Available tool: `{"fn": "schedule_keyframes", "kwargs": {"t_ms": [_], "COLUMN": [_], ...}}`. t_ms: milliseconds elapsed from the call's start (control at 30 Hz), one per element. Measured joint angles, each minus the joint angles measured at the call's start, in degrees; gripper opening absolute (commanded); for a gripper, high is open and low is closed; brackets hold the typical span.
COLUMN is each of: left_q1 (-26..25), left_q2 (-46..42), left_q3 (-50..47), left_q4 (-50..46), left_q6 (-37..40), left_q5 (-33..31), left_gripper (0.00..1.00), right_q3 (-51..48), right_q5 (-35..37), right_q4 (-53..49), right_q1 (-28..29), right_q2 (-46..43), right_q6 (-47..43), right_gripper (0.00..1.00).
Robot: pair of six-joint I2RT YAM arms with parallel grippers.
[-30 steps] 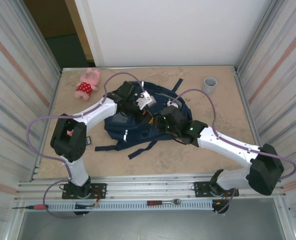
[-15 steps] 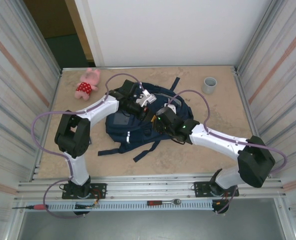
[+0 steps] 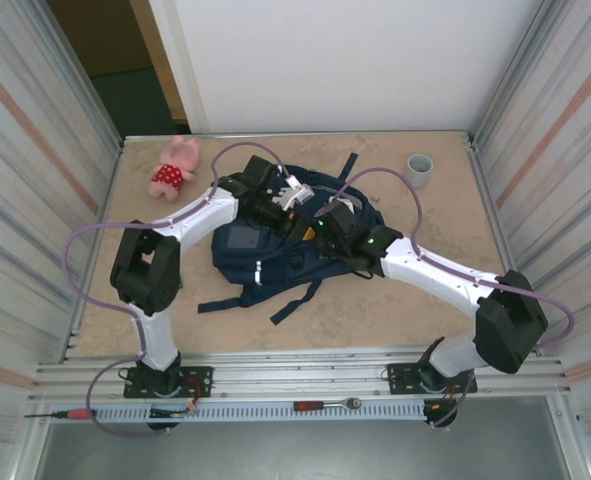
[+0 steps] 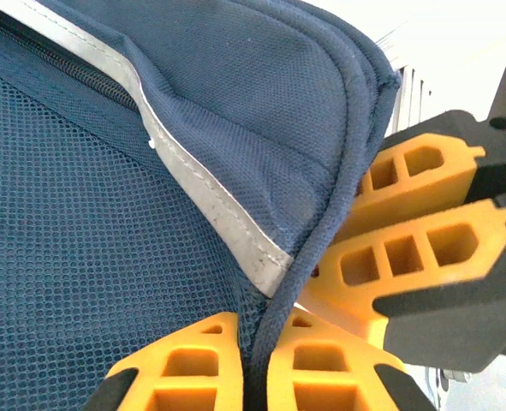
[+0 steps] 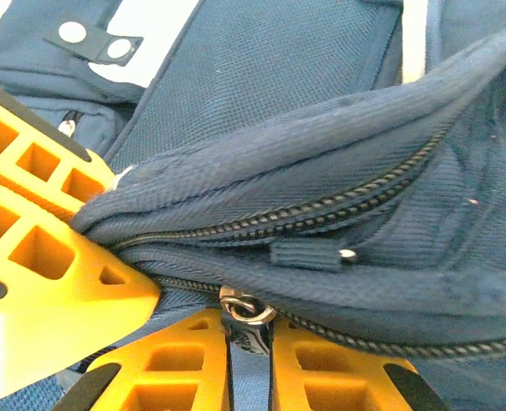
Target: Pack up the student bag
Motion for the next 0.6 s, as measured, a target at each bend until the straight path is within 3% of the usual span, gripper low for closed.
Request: {"fn": "schedule_keyframes", "kwargs": {"t_ms": [333,600], "left_q1": [-0.55,-1.14], "left_q2": [0.17,0.17], "left_q3": [0.46,0.72], "left_q4": [-1.09,-1.33], "left_q6": [2.25,4.79], "left_q5": [-1.55,-3.45], "left_gripper": [0.00,0.00], "right_q3": [0.00,-2.32], "right_q5": [-2.58,-9.64], "right_q4": [-2.01,-6.36], "right_q1": [-1.51,-9.46], "right_q2": [-0.74,-6.99], "right_q6": [-0.07,-1.84], "right_gripper": [0.00,0.00]}}
